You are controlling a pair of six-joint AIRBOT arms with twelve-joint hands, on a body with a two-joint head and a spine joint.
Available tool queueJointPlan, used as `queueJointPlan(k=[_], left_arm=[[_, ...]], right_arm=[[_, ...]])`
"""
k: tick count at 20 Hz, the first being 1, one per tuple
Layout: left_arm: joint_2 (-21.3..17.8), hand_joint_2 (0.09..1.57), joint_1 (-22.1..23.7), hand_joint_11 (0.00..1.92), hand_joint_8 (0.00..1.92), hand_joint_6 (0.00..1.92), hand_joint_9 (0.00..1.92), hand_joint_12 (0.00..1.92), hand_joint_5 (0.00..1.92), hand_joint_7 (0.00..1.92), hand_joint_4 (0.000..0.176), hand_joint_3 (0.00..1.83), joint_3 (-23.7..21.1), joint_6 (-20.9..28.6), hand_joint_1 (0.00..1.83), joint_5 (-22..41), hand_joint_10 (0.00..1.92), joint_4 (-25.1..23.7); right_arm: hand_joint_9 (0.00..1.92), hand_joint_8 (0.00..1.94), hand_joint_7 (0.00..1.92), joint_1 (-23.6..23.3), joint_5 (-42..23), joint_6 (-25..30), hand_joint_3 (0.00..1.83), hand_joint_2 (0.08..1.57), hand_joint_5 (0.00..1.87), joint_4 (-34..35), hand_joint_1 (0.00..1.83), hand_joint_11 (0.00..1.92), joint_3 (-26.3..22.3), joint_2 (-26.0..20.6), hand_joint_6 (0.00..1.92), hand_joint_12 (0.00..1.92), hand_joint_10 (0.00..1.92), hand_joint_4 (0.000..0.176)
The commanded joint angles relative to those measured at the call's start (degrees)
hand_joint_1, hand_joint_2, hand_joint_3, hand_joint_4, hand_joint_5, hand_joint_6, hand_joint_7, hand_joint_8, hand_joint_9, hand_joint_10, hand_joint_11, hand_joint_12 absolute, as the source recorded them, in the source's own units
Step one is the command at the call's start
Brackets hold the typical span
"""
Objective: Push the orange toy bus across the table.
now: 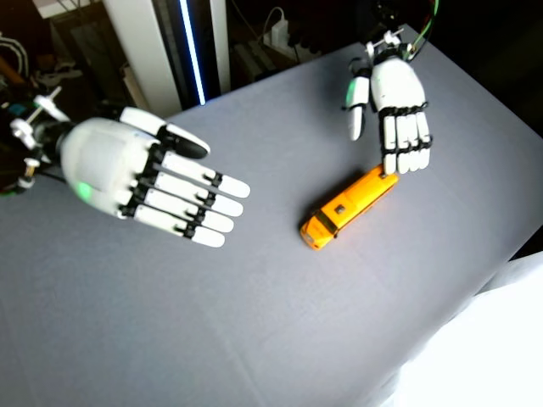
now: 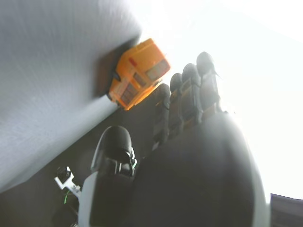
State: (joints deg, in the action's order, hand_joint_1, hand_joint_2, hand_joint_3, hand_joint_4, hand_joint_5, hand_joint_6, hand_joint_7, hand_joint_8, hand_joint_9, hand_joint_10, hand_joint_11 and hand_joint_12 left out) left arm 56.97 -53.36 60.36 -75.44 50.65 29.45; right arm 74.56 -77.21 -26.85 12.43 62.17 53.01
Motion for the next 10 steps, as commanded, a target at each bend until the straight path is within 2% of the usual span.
queueJointPlan(k=[1, 7, 9, 10], left_arm=[[0.5, 1.55, 1.1, 0.09, 0.0, 0.0, 0.2, 0.24, 0.25, 0.23, 0.0, 0.0, 0.2, -0.3, 0.0, 4.7, 0.01, -2.2], [1.8, 1.56, 1.9, 0.04, 0.0, 0.0, 0.15, 0.2, 0.21, 0.18, 0.0, 0.0, 1.0, -0.3, 0.0, 4.1, 0.0, -2.1], [0.8, 1.57, 1.9, 0.01, 0.0, 0.0, 0.11, 0.28, 0.19, 0.15, 0.0, 0.06, 0.4, -0.3, 0.0, 6.3, 0.0, -1.1], [0.0, 1.57, 1.8, 0.0, 0.0, 0.0, 0.14, 0.41, 0.22, 0.18, 0.0, 0.07, -0.1, -0.3, 0.0, 8.1, 0.0, -0.3]], right_arm=[[0.18, 0.0, 0.22, -0.2, -6.9, 0.5, 0.0, 1.4, 0.25, 0.7, 0.43, 0.12, 0.3, 0.1, 0.0, 0.12, 0.0, 0.0], [0.17, 0.0, 0.23, 0.1, -6.9, 0.8, 0.0, 1.4, 0.24, 0.7, 0.4, 0.11, 0.2, 0.2, 0.0, 0.13, 0.0, 0.0], [0.16, 0.0, 0.23, 0.2, -6.9, 0.9, 0.0, 1.4, 0.24, 0.8, 0.42, 0.09, 0.2, 0.2, 0.0, 0.13, 0.0, 0.0], [0.17, 0.0, 0.23, 0.2, -6.9, 0.9, 0.0, 1.4, 0.24, 0.8, 0.41, 0.1, 0.2, 0.2, 0.0, 0.14, 0.01, 0.0]])
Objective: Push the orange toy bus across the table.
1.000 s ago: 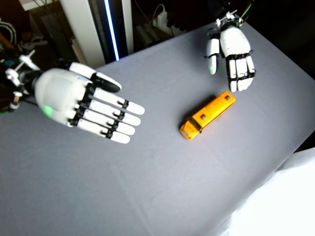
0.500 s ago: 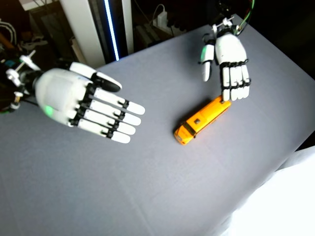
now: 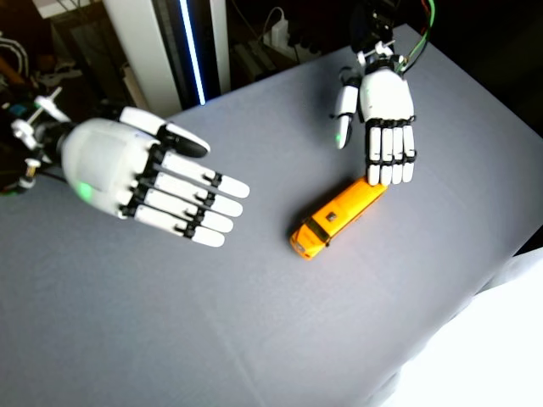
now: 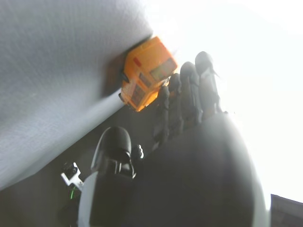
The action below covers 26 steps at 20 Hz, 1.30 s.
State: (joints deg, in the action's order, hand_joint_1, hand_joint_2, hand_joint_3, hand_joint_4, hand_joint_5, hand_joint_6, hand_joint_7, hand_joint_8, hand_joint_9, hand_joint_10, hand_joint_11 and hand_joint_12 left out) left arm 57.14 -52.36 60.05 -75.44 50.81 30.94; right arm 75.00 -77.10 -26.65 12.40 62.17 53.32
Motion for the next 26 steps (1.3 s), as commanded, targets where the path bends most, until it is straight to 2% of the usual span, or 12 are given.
queueJointPlan(k=[1, 5, 7, 9, 10, 11, 12, 18, 19, 20, 25, 26], left_arm=[[-0.6, 1.57, 0.6, 0.0, 0.0, 0.0, 0.14, 0.41, 0.22, 0.18, 0.0, 0.07, -0.2, -0.3, 0.0, 9.0, 0.0, -1.4], [-3.6, 1.56, -1.4, 0.0, 0.0, 0.0, 0.14, 0.31, 0.21, 0.17, 0.0, 0.02, -2.4, -0.3, 0.0, 14.6, 0.0, 0.4], [-4.7, 1.57, -2.3, 0.0, 0.01, 0.0, 0.18, 0.41, 0.23, 0.21, 0.0, 0.0, -3.1, -0.3, 0.0, 15.4, 0.0, 0.6], [-5.4, 1.57, -3.1, 0.0, 0.0, 0.0, 0.19, 0.45, 0.24, 0.22, 0.0, 0.0, -3.7, -0.3, 0.0, 14.4, 0.0, 0.1], [-5.5, 1.57, -3.3, 0.0, 0.0, 0.0, 0.21, 0.62, 0.25, 0.23, 0.0, 0.06, -3.8, -0.3, 0.0, 13.8, 0.0, -0.3], [-5.6, 1.57, -3.5, 0.0, 0.0, 0.0, 0.21, 0.62, 0.25, 0.23, 0.0, 0.06, -3.8, -0.3, 0.0, 12.8, 0.0, -0.6], [-5.6, 1.57, -3.7, 0.0, 0.0, 0.0, 0.22, 0.73, 0.26, 0.23, 0.0, 0.08, -3.7, -0.5, 0.0, 11.8, 0.0, -0.7], [-4.4, 1.57, -2.9, 0.0, 0.0, 0.0, 0.22, 0.73, 0.26, 0.23, 0.0, 0.08, -3.0, -1.6, 0.0, 6.2, 0.0, -3.3], [-4.0, 1.53, -2.6, 0.01, 0.0, 0.0, 0.22, 0.47, 0.27, 0.24, 0.0, 0.02, -2.8, -1.7, 0.0, 5.1, 0.0, -3.8], [-3.6, 1.55, -2.3, 0.02, 0.0, 0.0, 0.2, 0.4, 0.27, 0.24, 0.0, 0.01, -2.5, -1.7, 0.0, 4.3, 0.0, -4.1], [-0.2, 1.55, -0.3, 0.06, 0.0, 0.0, 0.21, 0.32, 0.27, 0.23, 0.0, 0.0, -0.8, -1.7, 0.0, 1.3, 0.0, -5.6], [0.5, 1.55, 0.4, 0.06, 0.0, 0.0, 0.2, 0.32, 0.26, 0.22, 0.0, 0.0, -0.4, -1.7, 0.0, 1.0, 0.0, -5.9]], right_arm=[[0.17, 0.0, 0.23, -0.2, -7.0, 0.8, 0.0, 1.4, 0.24, 0.8, 0.41, 0.1, 0.2, -0.1, 0.0, 0.14, 0.01, 0.0], [0.18, 0.0, 0.23, -0.1, -7.0, 0.8, 0.0, 1.4, 0.25, 0.8, 0.36, 0.11, 0.2, 0.0, 0.0, 0.15, 0.01, 0.0], [0.17, 0.0, 0.24, -0.1, -7.0, 0.8, 0.0, 1.4, 0.24, 0.8, 0.39, 0.08, 0.2, 0.1, 0.0, 0.15, 0.0, 0.0], [0.17, 0.0, 0.24, -0.1, -7.0, 0.8, 0.0, 1.4, 0.25, 0.8, 0.4, 0.08, 0.2, 0.1, 0.0, 0.15, 0.0, 0.0], [0.18, 0.0, 0.24, -0.1, -7.0, 0.8, 0.0, 1.4, 0.25, 0.8, 0.43, 0.1, 0.2, 0.1, 0.0, 0.17, 0.0, 0.0], [0.18, 0.0, 0.24, -0.1, -7.0, 0.8, 0.0, 1.4, 0.25, 0.8, 0.43, 0.1, 0.2, 0.1, 0.0, 0.17, 0.0, 0.0], [0.18, 0.0, 0.23, -0.1, -7.0, 0.8, 0.0, 1.4, 0.24, 0.8, 0.42, 0.01, 0.3, 0.1, 0.0, 0.34, 0.0, 0.0], [0.18, 0.0, 0.23, -0.1, -7.0, 0.8, 0.0, 1.4, 0.24, 0.8, 0.43, 0.0, 0.4, 0.2, 0.0, 0.39, 0.0, 0.0], [0.18, 0.0, 0.25, -0.1, -7.0, 0.8, 0.0, 1.39, 0.25, 0.8, 0.41, 0.0, 0.4, 0.2, 0.0, 0.37, 0.0, 0.0], [0.19, 0.0, 0.25, -0.1, -7.0, 0.8, 0.0, 1.39, 0.26, 0.8, 0.4, 0.0, 0.4, 0.2, 0.0, 0.37, 0.0, 0.0], [0.19, 0.0, 0.25, -0.1, -6.8, 0.8, 0.0, 1.4, 0.25, 0.8, 0.41, 0.0, 0.5, 0.5, 0.0, 0.38, 0.0, 0.0], [0.16, 0.0, 0.23, -0.1, -6.8, 0.8, 0.0, 1.39, 0.25, 0.8, 0.39, 0.0, 0.6, 0.5, 0.0, 0.33, 0.0, 0.0]])
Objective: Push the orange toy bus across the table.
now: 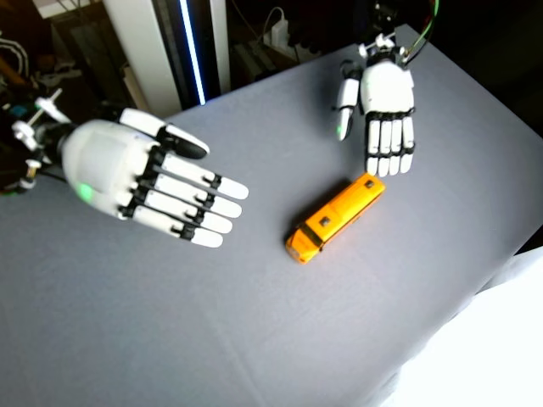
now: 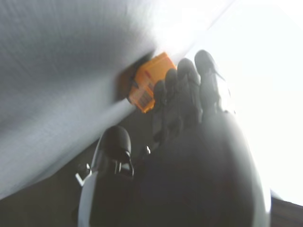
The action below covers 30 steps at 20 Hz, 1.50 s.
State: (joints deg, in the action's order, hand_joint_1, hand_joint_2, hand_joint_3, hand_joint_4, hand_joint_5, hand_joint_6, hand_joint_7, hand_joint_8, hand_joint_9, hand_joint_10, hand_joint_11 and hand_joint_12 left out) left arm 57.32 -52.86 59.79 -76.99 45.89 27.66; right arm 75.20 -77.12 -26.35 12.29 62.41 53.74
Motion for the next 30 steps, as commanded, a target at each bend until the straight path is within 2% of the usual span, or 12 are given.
queueJointPlan(k=[1, 4, 7, 11, 13, 14, 15, 17, 18, 25, 28, 30], left_arm=[[0.7, 1.55, 1.3, 0.06, 0.0, 0.0, 0.2, 0.32, 0.26, 0.22, 0.0, 0.0, 0.2, -0.2, 0.0, 5.7, 0.0, -2.9], [2.7, 1.57, 3.0, 0.04, 0.0, 0.0, 0.2, 0.3, 0.26, 0.21, 0.0, 0.05, 1.4, -0.2, 0.0, 5.5, 0.0, -3.1], [4.2, 1.57, 4.5, 0.09, 0.0, 0.0, 0.19, 0.14, 0.22, 0.18, 0.0, 0.1, 2.2, -0.2, 0.0, 5.3, 0.0, -3.5], [2.9, 1.56, 4.5, 0.14, 0.0, 0.0, 0.21, 0.14, 0.23, 0.21, 0.0, 0.02, 1.1, -0.2, 0.0, 7.9, 0.0, -2.8], [0.3, 1.56, 2.4, 0.09, 0.0, 0.0, 0.12, 0.12, 0.21, 0.16, 0.0, 0.02, -1.4, -0.1, 0.0, 12.9, 0.0, -1.7], [-0.8, 1.56, 1.4, 0.06, 0.0, 0.0, 0.14, 0.23, 0.23, 0.19, 0.0, 0.0, -2.6, 0.7, 0.0, 15.9, 0.0, -1.4], [-1.8, 1.55, 0.2, 0.01, 0.0, 0.0, 0.15, 0.37, 0.24, 0.2, 0.0, 0.0, -3.4, 2.5, 0.0, 18.6, 0.0, -1.5], [-2.9, 1.53, -1.9, 0.0, 0.0, 0.0, 0.14, 0.36, 0.21, 0.19, 0.0, 0.0, -3.9, 8.8, 0.0, 23.6, 0.0, -2.2], [-3.2, 1.53, -2.5, 0.0, 0.0, 0.0, 0.17, 0.45, 0.23, 0.23, 0.0, 0.0, -4.0, 10.4, 0.0, 24.8, 0.0, -2.5], [-7.5, 1.54, -5.3, 0.0, 0.0, 0.0, 0.18, 0.48, 0.24, 0.24, 0.0, 0.0, -8.0, 17.6, 0.0, 40.5, 0.0, -8.6], [-8.1, 1.52, -5.5, 0.0, 0.0, 0.0, 0.1, 0.18, 0.19, 0.15, 0.0, 0.0, -8.8, 17.8, 0.0, 44.8, 0.0, -9.9], [-8.5, 1.55, -6.3, 0.0, 0.0, 0.0, 0.19, 0.26, 0.16, 0.25, 0.0, 0.0, -9.3, 19.0, 0.0, 47.8, 0.0, -11.3]], right_arm=[[0.16, 0.0, 0.23, -0.3, -6.8, 0.5, 0.0, 1.39, 0.25, 0.9, 0.4, 0.0, 0.3, 0.1, 0.0, 0.31, 0.0, 0.0], [0.15, 0.0, 0.21, -0.3, -6.8, 0.5, 0.0, 1.39, 0.24, 0.9, 0.36, 0.0, 0.4, 0.2, 0.0, 0.32, 0.0, 0.0], [0.13, 0.0, 0.2, -0.3, -6.8, 0.6, 0.0, 1.39, 0.24, 0.9, 0.35, 0.0, 0.4, 0.2, 0.0, 0.26, 0.0, 0.0], [0.13, 0.0, 0.21, -0.3, -6.8, 0.8, 0.0, 1.39, 0.24, 1.0, 0.37, 0.0, 0.3, 0.2, 0.0, 0.23, 0.0, 0.0], [0.13, 0.0, 0.21, -0.3, -6.8, 0.8, 0.01, 1.41, 0.23, 1.4, 0.33, 0.03, 0.2, 0.2, 0.0, 0.2, 0.01, 0.0], [0.15, 0.01, 0.24, -0.3, -7.0, 0.8, 0.0, 1.42, 0.25, 1.6, 0.36, 0.04, 0.1, 0.2, 0.0, 0.21, 0.01, 0.0], [0.16, 0.01, 0.24, -0.3, -7.5, 0.8, 0.0, 1.42, 0.25, 1.7, 0.37, 0.04, 0.1, 0.2, 0.0, 0.21, 0.01, 0.0], [0.18, 0.0, 0.25, -0.3, -9.7, 0.9, 0.0, 1.38, 0.25, 1.9, 0.33, 0.07, -0.2, 0.0, 0.0, 0.17, 0.0, 0.0], [0.2, 0.0, 0.25, -0.3, -10.5, 0.9, 0.0, 1.36, 0.25, 2.0, 0.33, 0.11, -0.3, -0.2, 0.0, 0.13, 0.0, 0.0], [0.2, 0.0, 0.26, -0.3, -21.9, 0.5, 0.0, 1.35, 0.25, 3.9, 0.33, 0.12, -1.5, -2.1, 0.0, 0.1, 0.0, 0.0], [0.06, 0.0, 0.14, -0.3, -23.9, -0.9, 0.01, 1.41, 0.22, 3.4, 0.76, 0.01, -3.2, -3.8, 0.0, 0.03, 0.0, 0.0], [0.11, 0.01, 0.18, -1.0, -23.9, -2.0, 0.0, 1.39, 0.24, 2.1, 0.89, 0.07, -4.0, -4.4, 0.01, 0.04, 0.02, 0.0]])
